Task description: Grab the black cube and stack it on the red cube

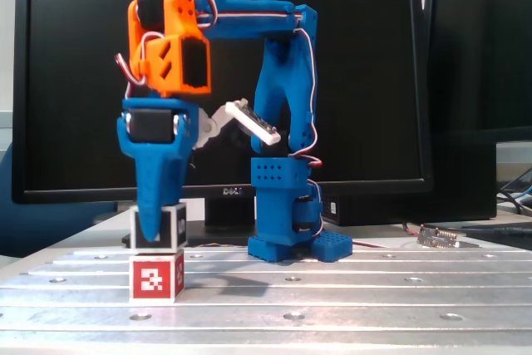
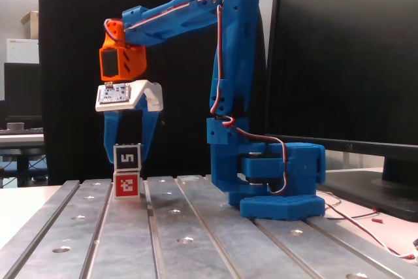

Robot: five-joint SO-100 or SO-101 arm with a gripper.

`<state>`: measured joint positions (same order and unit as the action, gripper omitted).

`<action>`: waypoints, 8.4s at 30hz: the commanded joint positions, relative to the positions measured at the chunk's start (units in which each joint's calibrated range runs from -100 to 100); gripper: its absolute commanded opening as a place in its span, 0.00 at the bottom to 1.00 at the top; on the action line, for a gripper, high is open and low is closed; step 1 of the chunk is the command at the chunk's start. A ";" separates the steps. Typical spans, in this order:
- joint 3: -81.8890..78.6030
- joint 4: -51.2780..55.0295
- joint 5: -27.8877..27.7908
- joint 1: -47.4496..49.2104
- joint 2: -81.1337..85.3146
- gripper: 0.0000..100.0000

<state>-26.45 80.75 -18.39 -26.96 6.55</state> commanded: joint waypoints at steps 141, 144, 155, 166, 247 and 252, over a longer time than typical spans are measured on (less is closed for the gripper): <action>13.56 12.50 -3.28 -0.09 2.47 0.29; 16.82 14.63 -3.28 0.05 2.39 0.29; 22.51 17.03 -2.86 4.11 3.14 0.28; 24.50 15.83 8.19 20.72 2.55 0.12; -72.83 -11.10 20.87 28.48 91.94 0.01; -72.83 -10.33 20.92 29.07 92.19 0.01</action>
<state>-99.46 69.92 2.39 2.00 99.58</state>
